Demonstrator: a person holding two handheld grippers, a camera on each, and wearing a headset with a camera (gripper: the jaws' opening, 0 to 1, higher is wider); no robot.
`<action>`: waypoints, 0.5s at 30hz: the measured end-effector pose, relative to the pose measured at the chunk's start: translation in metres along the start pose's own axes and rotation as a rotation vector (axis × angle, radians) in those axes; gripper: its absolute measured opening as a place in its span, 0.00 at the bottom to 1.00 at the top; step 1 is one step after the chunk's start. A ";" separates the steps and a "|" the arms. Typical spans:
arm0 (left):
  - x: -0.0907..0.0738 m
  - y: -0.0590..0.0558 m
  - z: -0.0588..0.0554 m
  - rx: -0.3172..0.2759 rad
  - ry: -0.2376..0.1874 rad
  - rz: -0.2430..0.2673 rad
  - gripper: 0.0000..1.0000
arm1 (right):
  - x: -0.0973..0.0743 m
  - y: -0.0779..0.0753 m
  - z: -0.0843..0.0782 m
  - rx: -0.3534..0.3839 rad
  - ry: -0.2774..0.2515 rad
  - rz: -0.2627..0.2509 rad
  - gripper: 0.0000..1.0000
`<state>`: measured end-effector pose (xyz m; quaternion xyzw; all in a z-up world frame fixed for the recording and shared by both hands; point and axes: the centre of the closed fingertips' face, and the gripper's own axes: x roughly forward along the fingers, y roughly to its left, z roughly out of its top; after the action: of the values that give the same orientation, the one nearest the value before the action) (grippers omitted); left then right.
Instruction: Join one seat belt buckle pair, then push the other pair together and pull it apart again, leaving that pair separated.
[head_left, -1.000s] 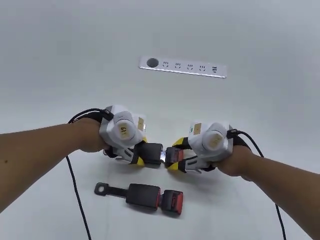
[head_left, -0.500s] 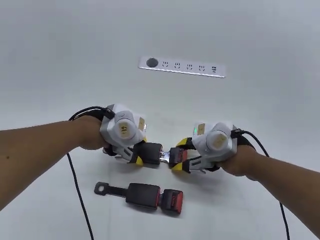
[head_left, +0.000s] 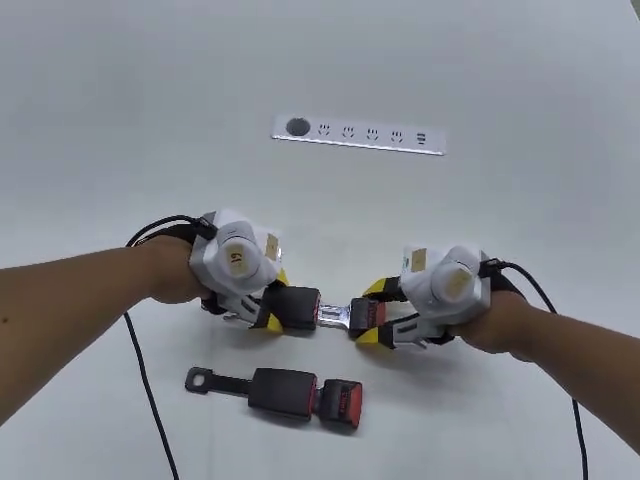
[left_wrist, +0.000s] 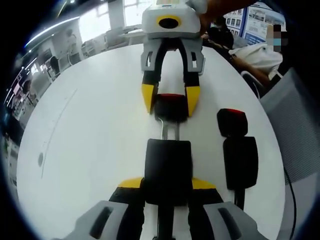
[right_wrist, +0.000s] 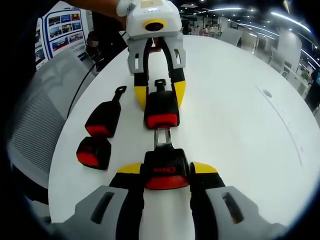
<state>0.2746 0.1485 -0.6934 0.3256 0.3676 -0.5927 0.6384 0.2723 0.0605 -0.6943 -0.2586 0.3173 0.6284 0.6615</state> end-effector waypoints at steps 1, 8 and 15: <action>0.000 0.000 0.000 0.000 -0.001 0.000 0.34 | 0.000 -0.001 0.000 0.000 0.000 0.000 0.35; -0.001 -0.001 0.001 -0.024 -0.025 0.008 0.34 | -0.009 -0.003 -0.013 0.007 -0.005 -0.006 0.35; -0.001 0.000 0.001 -0.033 -0.036 0.009 0.34 | -0.020 -0.001 -0.023 0.019 -0.012 -0.010 0.35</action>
<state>0.2746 0.1478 -0.6917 0.3059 0.3643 -0.5894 0.6529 0.2706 0.0304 -0.6950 -0.2502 0.3178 0.6235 0.6690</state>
